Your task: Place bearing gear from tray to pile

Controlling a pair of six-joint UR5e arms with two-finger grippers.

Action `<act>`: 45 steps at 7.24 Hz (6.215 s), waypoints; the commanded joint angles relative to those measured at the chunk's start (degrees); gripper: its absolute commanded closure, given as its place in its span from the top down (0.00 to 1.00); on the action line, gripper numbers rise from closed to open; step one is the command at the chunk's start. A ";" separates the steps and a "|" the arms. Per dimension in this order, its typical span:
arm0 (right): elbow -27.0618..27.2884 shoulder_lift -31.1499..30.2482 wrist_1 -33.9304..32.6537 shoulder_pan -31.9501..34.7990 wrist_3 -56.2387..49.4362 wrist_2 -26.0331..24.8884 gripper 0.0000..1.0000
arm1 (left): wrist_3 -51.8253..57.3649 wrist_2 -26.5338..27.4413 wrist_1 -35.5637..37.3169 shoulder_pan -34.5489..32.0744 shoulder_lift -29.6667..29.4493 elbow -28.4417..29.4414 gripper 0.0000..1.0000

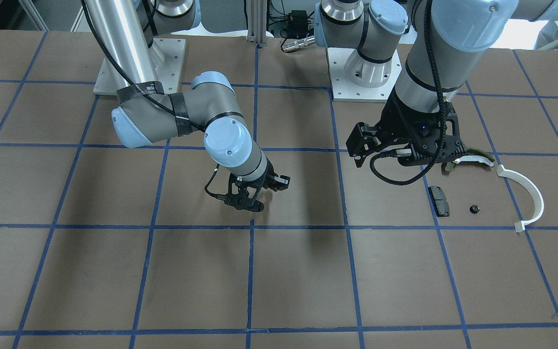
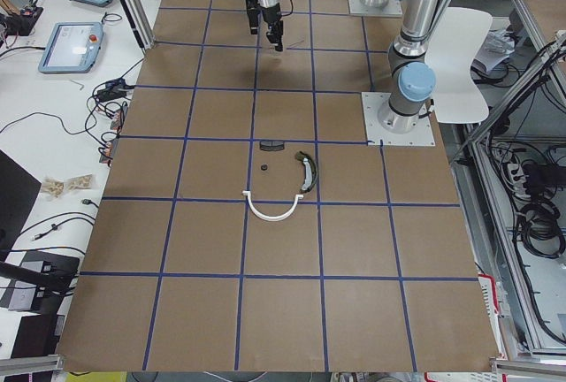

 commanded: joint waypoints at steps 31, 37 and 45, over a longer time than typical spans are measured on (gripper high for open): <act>-3.94 -32.71 34.04 -24.23 -32.53 -19.14 1.00 | 39.56 3.62 30.93 30.29 -15.20 -17.64 0.00; -3.85 -32.80 34.21 -24.23 -32.62 -18.19 1.00 | 47.11 3.36 35.26 37.35 -17.14 -18.42 0.99; -3.42 -32.80 32.89 -24.41 -33.06 -18.35 1.00 | 12.15 -0.40 -2.22 16.31 -5.99 2.71 1.00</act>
